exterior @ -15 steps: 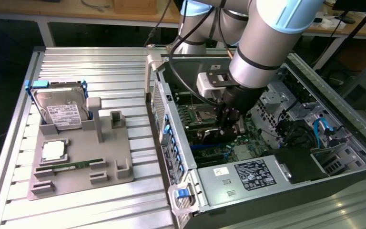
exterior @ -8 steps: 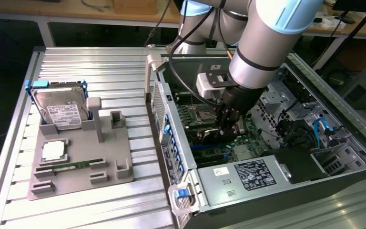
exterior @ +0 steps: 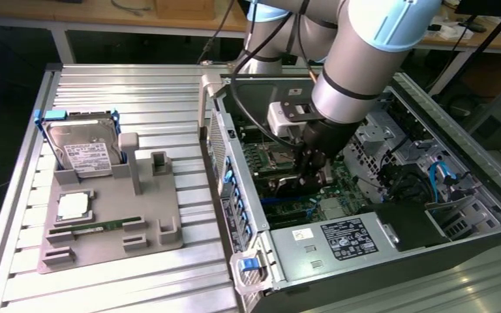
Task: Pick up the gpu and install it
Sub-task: 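Insert the gpu into the slot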
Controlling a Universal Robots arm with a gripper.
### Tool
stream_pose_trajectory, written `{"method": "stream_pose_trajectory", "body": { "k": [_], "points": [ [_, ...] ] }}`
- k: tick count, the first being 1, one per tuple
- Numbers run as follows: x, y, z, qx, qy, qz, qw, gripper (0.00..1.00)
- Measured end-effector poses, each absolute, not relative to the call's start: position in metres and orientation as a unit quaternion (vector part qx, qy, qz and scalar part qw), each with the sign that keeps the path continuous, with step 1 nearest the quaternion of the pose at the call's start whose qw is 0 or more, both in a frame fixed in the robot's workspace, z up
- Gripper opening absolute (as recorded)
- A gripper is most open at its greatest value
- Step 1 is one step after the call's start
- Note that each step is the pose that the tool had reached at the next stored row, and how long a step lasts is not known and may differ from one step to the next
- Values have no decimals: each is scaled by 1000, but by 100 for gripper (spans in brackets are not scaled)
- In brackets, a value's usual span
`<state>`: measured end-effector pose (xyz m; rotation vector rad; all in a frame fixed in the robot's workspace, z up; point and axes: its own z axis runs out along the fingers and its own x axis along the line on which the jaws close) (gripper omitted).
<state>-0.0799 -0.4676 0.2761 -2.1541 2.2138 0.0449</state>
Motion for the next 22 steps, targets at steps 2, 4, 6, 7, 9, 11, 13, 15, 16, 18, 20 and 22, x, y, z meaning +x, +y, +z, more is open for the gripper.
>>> {"method": "stream_pose_trajectory", "body": {
  "k": [2, 4, 6, 7, 9, 11, 13, 15, 16, 18, 20, 22],
  "points": [
    [-80, -468, 275, -697, 716, 15, 27, 27],
    [-81, -468, 275, -697, 716, 15, 27, 27],
    [-82, -468, 275, -697, 716, 15, 27, 27],
    [-83, -468, 275, -697, 716, 15, 27, 27],
    [-83, -468, 275, -697, 716, 15, 27, 27],
    [-83, -468, 275, -697, 716, 15, 27, 27],
    [-83, -468, 275, -697, 716, 15, 27, 27],
    [-83, -468, 275, -697, 716, 15, 27, 27],
    [-83, -468, 275, -697, 716, 16, 27, 27],
    [-83, -468, 275, -697, 716, 16, 27, 27],
    [-83, -468, 275, -697, 716, 16, 28, 27],
    [-83, -468, 275, -697, 716, 18, 28, 27]
  ]
}}
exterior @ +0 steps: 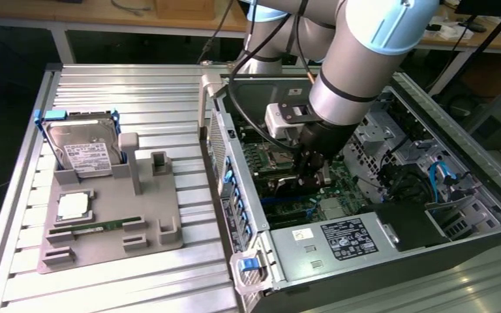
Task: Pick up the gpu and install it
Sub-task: 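Insert the gpu into the slot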
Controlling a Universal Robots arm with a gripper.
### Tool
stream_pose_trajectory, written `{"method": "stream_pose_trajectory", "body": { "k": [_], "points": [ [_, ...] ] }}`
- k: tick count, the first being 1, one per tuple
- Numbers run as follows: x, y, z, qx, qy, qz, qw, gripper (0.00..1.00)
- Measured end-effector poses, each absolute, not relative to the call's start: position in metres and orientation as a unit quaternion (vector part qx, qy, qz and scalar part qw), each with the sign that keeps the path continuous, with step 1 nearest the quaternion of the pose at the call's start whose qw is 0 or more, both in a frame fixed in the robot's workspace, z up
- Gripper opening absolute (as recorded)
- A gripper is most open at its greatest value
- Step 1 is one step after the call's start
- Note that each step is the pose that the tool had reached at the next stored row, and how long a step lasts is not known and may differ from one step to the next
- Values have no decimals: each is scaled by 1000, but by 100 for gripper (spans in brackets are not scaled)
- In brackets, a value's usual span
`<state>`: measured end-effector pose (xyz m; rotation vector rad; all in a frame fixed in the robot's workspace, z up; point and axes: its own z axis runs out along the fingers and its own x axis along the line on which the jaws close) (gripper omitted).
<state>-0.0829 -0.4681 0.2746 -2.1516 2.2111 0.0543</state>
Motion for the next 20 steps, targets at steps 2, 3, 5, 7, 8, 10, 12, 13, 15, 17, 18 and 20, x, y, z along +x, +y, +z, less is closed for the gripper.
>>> {"method": "stream_pose_trajectory", "body": {
  "k": [2, 3, 5, 7, 8, 10, 12, 13, 15, 17, 18, 20],
  "points": [
    [-83, -469, 275, -697, 716, 22, 27, 27],
    [-83, -469, 275, -697, 716, 24, 27, 27],
    [-83, -470, 274, -697, 716, 29, 25, 27],
    [-83, -470, 275, -697, 716, 31, 24, 27],
    [-83, -470, 275, -697, 716, 31, 24, 27],
    [-83, -470, 275, -696, 717, 31, 24, 27],
    [-83, -470, 274, -697, 716, 31, 24, 27],
    [-83, -470, 274, -697, 716, 31, 24, 27],
    [-83, -470, 274, -697, 716, 31, 24, 27],
    [-83, -470, 274, -697, 716, 31, 24, 27],
    [-83, -470, 273, -697, 716, 31, 24, 27],
    [-83, -470, 272, -697, 716, 31, 24, 27]
  ]
}}
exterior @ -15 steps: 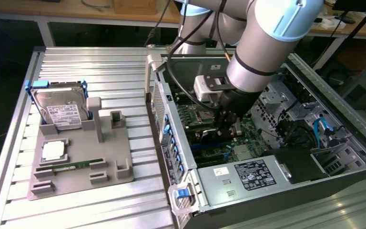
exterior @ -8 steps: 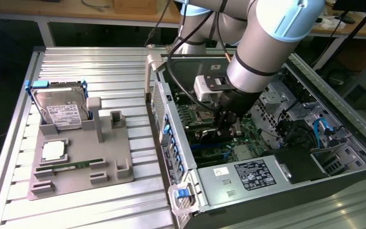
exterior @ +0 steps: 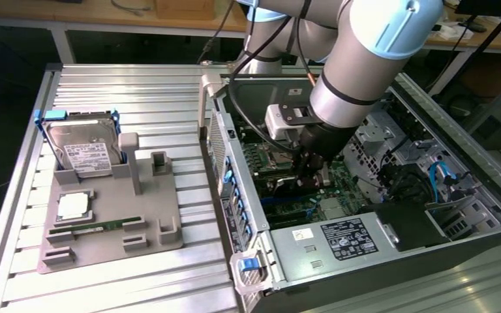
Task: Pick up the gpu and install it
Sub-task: 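Insert the gpu into the slot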
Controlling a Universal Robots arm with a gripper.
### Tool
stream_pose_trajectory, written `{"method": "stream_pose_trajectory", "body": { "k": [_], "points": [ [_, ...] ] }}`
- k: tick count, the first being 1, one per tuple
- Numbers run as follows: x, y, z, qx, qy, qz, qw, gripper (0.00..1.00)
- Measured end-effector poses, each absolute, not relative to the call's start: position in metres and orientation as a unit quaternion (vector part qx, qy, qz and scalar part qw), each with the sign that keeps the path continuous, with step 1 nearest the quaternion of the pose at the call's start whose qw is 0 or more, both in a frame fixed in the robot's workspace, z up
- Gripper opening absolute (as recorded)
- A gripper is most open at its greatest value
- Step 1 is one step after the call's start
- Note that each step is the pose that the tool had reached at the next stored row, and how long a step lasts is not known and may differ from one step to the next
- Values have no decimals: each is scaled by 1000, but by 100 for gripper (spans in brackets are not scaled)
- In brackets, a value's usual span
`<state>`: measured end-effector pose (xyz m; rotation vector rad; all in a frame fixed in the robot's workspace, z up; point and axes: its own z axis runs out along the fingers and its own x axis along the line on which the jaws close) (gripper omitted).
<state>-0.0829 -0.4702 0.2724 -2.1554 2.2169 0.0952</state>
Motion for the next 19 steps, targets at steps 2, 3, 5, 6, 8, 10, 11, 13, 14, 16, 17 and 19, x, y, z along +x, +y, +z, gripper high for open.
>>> {"method": "stream_pose_trajectory", "body": {
  "k": [2, 3, 5, 6, 8, 10, 11, 13, 14, 16, 17, 19],
  "points": [
    [-83, -470, 272, -697, 716, 31, 24, 27],
    [-83, -471, 272, -696, 716, 31, 24, 27],
    [-83, -471, 271, -696, 717, 31, 24, 27],
    [-83, -471, 271, -696, 716, 31, 24, 27],
    [-83, -472, 271, -696, 717, 31, 24, 27],
    [-83, -472, 271, -697, 716, 31, 24, 27],
    [-83, -472, 271, -696, 717, 31, 24, 27],
    [-83, -472, 270, -697, 716, 31, 24, 27],
    [-83, -472, 270, -697, 716, 31, 24, 27],
    [-83, -473, 270, -697, 716, 31, 24, 27],
    [-83, -473, 269, -697, 716, 31, 24, 27],
    [-83, -473, 269, -697, 716, 31, 24, 27]
  ]
}}
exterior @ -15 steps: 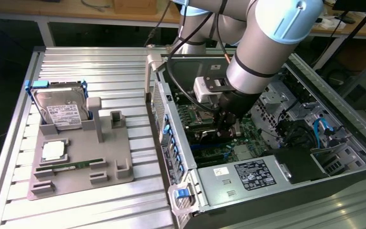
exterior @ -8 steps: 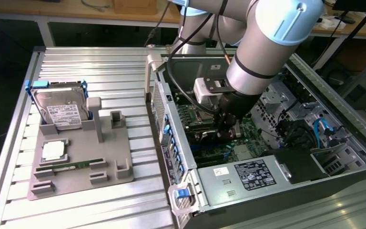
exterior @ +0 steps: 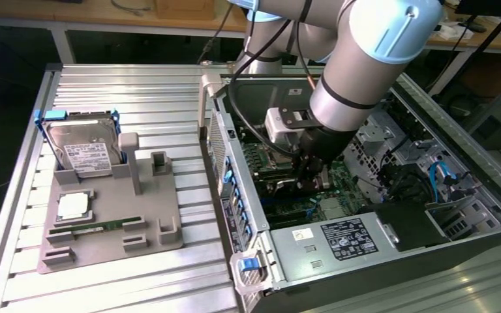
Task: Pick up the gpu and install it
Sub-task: 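Insert the gpu into the slot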
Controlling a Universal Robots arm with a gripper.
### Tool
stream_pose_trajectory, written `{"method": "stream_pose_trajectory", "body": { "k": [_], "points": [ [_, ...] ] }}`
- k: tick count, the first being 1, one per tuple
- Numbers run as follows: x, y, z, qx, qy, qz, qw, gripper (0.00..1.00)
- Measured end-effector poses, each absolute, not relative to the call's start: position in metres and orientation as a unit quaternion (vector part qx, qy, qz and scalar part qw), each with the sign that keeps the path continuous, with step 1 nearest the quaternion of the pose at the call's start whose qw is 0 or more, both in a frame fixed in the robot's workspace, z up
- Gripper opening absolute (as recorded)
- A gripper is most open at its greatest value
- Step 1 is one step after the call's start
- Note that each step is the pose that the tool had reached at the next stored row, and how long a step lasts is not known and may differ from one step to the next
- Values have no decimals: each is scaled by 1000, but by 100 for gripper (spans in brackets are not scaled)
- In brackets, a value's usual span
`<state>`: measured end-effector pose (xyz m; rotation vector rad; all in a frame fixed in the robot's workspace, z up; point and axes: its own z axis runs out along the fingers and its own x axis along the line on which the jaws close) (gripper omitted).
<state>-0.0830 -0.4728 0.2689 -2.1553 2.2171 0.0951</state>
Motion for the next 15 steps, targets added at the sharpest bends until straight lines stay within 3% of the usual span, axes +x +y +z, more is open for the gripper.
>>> {"method": "stream_pose_trajectory", "body": {
  "k": [15],
  "points": [
    [-83, -473, 271, -696, 717, 31, 24, 27]
  ]
}}
